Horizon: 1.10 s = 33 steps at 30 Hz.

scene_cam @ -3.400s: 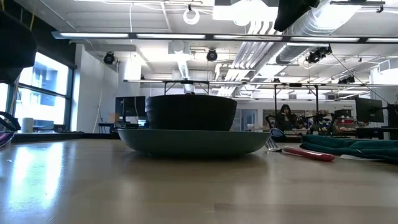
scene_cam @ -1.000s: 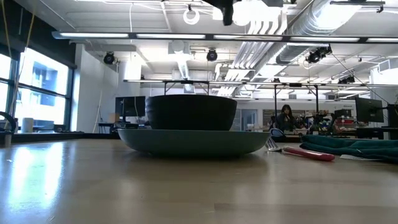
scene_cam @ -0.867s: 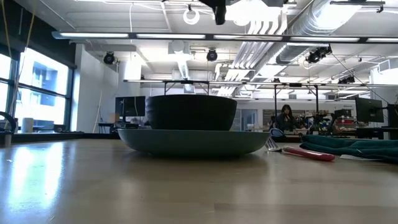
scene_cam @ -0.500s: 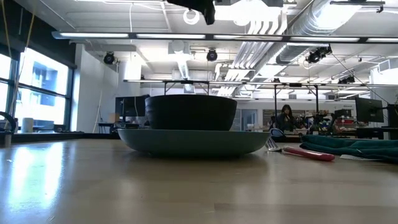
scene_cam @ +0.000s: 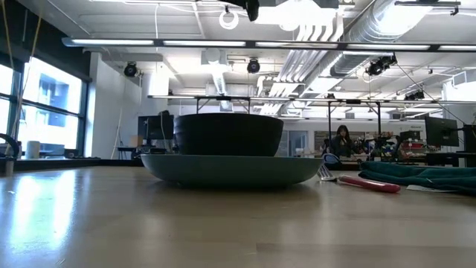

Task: Set table place
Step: Put the blue spoon into the black bowl on the table

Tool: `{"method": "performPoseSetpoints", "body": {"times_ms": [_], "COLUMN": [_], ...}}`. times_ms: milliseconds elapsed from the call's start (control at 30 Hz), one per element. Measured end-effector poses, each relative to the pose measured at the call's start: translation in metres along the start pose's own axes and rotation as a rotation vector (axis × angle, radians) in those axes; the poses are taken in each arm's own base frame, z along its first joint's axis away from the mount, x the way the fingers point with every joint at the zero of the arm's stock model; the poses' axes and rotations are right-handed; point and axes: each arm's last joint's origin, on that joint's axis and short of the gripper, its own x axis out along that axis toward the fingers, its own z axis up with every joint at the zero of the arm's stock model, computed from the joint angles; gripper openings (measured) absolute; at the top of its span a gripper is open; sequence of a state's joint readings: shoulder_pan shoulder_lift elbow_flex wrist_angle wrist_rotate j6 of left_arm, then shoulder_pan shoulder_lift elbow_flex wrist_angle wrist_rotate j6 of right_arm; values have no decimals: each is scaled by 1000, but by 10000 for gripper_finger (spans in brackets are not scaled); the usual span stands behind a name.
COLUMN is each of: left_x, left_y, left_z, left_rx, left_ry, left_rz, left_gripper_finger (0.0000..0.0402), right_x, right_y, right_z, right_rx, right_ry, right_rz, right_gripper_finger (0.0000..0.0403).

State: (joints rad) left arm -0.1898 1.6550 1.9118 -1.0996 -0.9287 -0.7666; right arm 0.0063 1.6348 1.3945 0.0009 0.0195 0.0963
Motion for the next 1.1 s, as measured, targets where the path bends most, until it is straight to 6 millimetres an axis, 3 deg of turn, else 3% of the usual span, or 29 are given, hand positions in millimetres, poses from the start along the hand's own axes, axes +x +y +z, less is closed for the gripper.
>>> {"method": "performPoseSetpoints", "body": {"times_ms": [200, 533, 667, 867, 1100], "left_x": [0, 0, -6, -19, -26], "left_y": [0, 0, 5, 18, 33], "left_z": [0, -1, 3, 11, 7], "left_rx": [5, 15, 27, 19, 67], "left_ry": [3, 14, 38, 57, 144], "left_rz": [0, -8, -57, -126, -113], "left_gripper_finger": [0, 17, 48, 84, 93], "right_x": [0, -2, -12, -45, -71], "right_y": [-1, -2, -6, -15, -12], "right_z": [-2, -8, -23, -39, -52], "right_rx": [-1, -6, -4, 31, 202], "right_ry": [17, 93, 287, 613, 883], "right_rz": [-19, -33, -26, -40, 181], "right_gripper_finger": [13, 1, 1, 0, 0]}}
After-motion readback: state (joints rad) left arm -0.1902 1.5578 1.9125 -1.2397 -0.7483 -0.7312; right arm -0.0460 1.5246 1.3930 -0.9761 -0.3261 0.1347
